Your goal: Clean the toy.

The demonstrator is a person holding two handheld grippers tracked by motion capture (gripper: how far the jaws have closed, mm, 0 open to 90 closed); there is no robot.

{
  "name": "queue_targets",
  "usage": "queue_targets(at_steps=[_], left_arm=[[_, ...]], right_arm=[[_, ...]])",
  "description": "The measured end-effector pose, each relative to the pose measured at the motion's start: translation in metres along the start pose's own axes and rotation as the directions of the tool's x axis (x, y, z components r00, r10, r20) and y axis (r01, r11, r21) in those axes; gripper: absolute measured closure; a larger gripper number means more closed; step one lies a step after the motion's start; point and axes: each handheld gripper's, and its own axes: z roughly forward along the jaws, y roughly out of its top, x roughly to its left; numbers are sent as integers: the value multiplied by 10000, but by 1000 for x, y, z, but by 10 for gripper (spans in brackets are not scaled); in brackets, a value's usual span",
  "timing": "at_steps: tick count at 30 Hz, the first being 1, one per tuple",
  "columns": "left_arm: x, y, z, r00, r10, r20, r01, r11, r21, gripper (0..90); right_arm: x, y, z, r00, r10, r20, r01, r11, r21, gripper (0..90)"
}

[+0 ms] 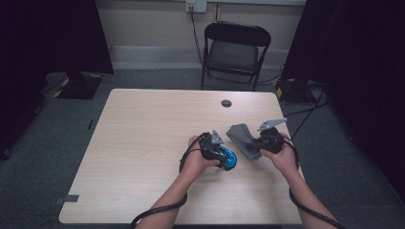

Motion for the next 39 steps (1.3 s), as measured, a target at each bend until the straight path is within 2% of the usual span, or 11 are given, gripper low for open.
queue_targets(at_steps=[2, 4, 8, 12, 16, 17, 19, 20, 21, 30, 39], left_arm=[[0, 0, 0, 10000, -4, -3, 4, 10000, -14, 163], [0, 0, 0, 10000, -3, -2, 3, 10000, -16, 163], [0, 0, 0, 10000, 15, -7, -15, 10000, 11, 163], [0, 0, 0, 10000, 0, 5, 0, 10000, -11, 163], [0, 0, 0, 10000, 5, 11, -5, 10000, -15, 163], [0, 0, 0, 10000, 5, 11, -5, 10000, -15, 163], [0, -1, 0, 10000, -1, 23, 2, 10000, -37, 163], [0, -1, 0, 10000, -1, 23, 2, 10000, -37, 163], [0, -1, 0, 10000, -1, 27, 1, 10000, -42, 163], [0, -1, 0, 10000, 11, 6, -11, 10000, -45, 163], [0, -1, 0, 10000, 24, -3, -24, 10000, -70, 163]], right_arm=[[-2, 8, 14, 9998, 206, -74, -205, 9998, 39, 749], [-2, 10, 17, 9997, 238, -38, -238, 9997, 46, 749], [1, 23, 38, 10000, 61, -69, -60, 9997, 225, 748], [5, 31, 47, 9998, -167, -100, 169, 9996, 225, 744], [15, 43, 64, 9965, -836, -34, 836, 9954, 467, 730], [15, 43, 64, 9965, -836, -34, 836, 9954, 467, 730], [23, 47, 75, 9890, -1468, 183, 1449, 9863, 786, 727], [23, 47, 75, 9890, -1468, 183, 1449, 9863, 786, 727], [26, 46, 82, 9847, -1728, 235, 1695, 9799, 1051, 729], [22, 37, 83, 9906, -1369, -2, 1367, 9888, 604, 744], [17, 28, 76, 9899, -1388, -303, 1401, 9890, 471, 745]])
